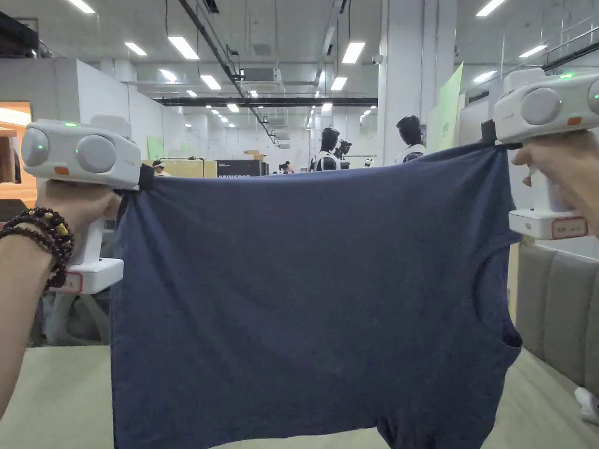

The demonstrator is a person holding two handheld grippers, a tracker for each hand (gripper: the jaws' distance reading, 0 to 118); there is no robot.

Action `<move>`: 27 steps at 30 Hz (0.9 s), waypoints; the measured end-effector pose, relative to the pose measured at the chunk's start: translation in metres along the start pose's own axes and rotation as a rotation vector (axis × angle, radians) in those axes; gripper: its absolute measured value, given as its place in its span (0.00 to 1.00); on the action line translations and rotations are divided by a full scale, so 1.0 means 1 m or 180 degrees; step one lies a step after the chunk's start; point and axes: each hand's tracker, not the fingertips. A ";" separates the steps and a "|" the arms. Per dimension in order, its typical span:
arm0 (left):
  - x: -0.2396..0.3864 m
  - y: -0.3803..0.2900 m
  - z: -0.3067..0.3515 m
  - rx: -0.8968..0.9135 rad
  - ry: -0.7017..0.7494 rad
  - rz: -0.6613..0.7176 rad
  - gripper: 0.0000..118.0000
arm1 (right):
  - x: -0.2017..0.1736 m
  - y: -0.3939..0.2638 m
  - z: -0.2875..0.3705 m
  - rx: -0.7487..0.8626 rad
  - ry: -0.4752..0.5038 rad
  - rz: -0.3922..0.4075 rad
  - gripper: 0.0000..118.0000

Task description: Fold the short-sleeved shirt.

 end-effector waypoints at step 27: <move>-0.027 -0.282 0.140 -0.1141 -0.0572 0.0172 0.06 | 0.006 -0.279 0.150 -0.1168 0.0972 0.0023 0.02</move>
